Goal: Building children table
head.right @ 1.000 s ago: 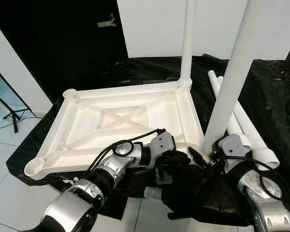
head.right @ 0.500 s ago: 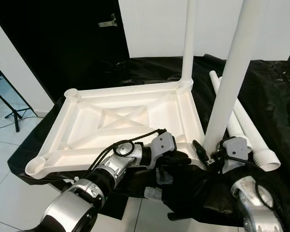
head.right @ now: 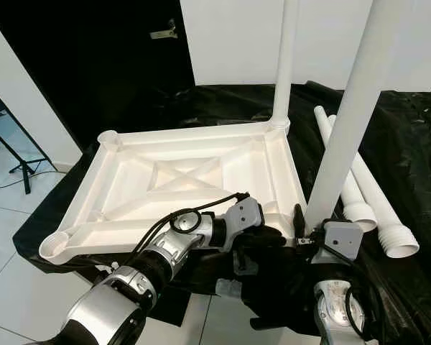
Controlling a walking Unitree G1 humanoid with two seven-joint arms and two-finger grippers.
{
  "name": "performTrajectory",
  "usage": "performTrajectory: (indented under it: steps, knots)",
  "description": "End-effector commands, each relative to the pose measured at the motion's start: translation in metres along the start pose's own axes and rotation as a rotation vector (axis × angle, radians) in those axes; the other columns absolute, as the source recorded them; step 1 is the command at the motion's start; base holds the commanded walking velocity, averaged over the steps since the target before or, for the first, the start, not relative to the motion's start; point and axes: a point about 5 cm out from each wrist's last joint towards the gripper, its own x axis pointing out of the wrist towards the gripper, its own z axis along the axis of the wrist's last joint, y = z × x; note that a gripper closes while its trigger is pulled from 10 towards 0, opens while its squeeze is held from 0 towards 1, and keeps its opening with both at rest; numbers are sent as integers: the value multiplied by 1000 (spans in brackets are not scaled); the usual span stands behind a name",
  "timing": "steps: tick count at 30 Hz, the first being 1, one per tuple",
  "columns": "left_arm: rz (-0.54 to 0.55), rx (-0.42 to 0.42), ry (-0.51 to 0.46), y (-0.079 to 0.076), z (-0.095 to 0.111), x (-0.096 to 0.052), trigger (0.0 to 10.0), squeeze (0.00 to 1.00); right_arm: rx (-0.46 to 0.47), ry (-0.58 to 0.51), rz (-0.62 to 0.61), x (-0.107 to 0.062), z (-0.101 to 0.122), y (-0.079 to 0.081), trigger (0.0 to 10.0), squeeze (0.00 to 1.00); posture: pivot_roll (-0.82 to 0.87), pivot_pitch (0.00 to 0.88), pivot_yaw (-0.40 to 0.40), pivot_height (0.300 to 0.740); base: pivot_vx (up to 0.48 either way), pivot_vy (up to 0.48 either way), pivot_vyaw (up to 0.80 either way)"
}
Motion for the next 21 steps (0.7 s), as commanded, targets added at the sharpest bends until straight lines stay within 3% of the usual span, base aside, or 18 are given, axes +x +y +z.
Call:
performTrajectory:
  steps: [1,2,3,6,7,9,10,12,13,17,21]
  knots:
    - [16,-182,195,-27,-55,-3,10000,0,-60,61,-36,-6,-12,-7,10000,0,34,0,76,740,0,0,0]
    - [16,-182,195,-27,-55,-3,10000,0,-60,61,-36,-6,-12,-7,10000,0,34,0,76,740,0,0,0]
    - [17,-182,194,-27,-55,-3,10000,0,-63,47,-22,-3,-11,-9,10000,757,34,0,77,740,0,0,0]
    - [17,-182,194,-27,-55,-3,10000,0,-63,42,-21,-2,-11,-9,10000,757,34,0,77,740,0,0,0]
    - [16,-181,196,-27,-55,-3,10000,0,-64,37,-11,0,-10,-11,10000,1000,30,0,82,740,0,0,0]
    - [14,-179,198,-27,-55,-3,10000,0,-85,13,20,5,-5,-15,10000,1000,30,0,82,740,0,0,0]
    - [13,-178,200,-27,-55,-4,10000,0,-101,-3,49,11,-1,-19,10000,129,28,0,81,740,0,0,0]
    - [13,-178,200,-27,-55,-4,10000,0,-101,-3,49,11,-1,-19,10000,129,28,0,81,740,0,0,0]
    - [13,-177,200,-27,-55,-3,10000,0,-119,-12,84,16,4,-25,10000,0,28,0,79,740,0,0,0]
    - [11,-178,195,-28,-54,-1,10000,0,-130,62,178,14,-2,-39,10000,0,28,0,76,740,0,0,0]
    - [7,-178,195,-29,-55,-1,10000,0,-127,97,224,8,-6,-38,10000,0,22,0,78,740,0,0,0]
